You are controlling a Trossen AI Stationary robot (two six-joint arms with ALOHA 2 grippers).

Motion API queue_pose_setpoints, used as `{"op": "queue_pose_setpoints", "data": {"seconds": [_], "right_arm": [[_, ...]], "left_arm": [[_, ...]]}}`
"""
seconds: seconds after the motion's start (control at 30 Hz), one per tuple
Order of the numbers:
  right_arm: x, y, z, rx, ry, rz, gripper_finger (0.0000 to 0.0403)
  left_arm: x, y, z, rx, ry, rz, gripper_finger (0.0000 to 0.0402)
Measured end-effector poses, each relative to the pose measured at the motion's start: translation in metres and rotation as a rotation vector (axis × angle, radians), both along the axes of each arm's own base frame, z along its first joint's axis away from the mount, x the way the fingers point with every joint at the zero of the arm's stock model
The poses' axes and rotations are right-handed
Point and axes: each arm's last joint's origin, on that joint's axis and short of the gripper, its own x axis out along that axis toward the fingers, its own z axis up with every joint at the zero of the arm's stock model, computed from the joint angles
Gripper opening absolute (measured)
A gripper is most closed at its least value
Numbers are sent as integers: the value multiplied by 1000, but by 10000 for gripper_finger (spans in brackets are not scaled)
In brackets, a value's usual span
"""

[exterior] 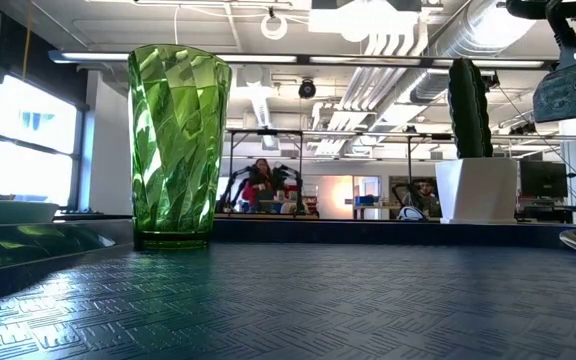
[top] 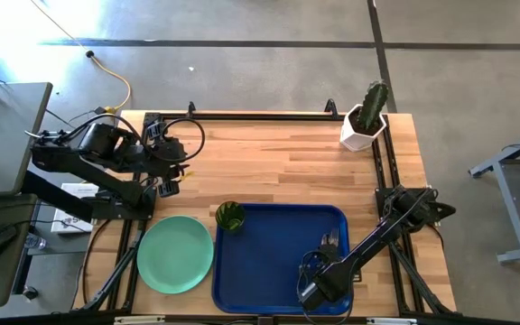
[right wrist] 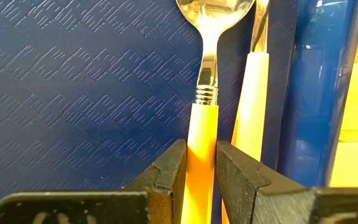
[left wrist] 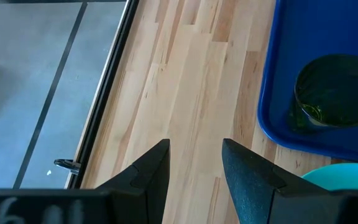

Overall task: Pick and place plate/cup/fork/spoon on tray
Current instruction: Put the yellow spoon on the blue tray to the left of the orange fork, then put the green plate on the blue tray to the left of the yellow spoon

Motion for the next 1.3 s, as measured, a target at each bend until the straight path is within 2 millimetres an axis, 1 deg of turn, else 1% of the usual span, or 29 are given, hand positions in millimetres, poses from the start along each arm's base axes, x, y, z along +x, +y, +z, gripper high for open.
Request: {"op": "queue_pose_setpoints", "data": {"seconds": [0.27,0.53,0.77,1.03,1.3], "right_arm": [[0,0,0,15,13,-1,79],[0,0,0,19,18,-5,121],[0,0,1,22,20,17,126],[12,-4,18,-7,-14,48,126],[26,-14,48,-82,-29,128,126]], "left_arm": [[0,0,0,0,0,0,135],[0,0,0,0,0,0,135],[0,0,0,0,0,0,135],[0,0,0,0,0,0,135],[0,0,0,-4,1,-2,135]]}}
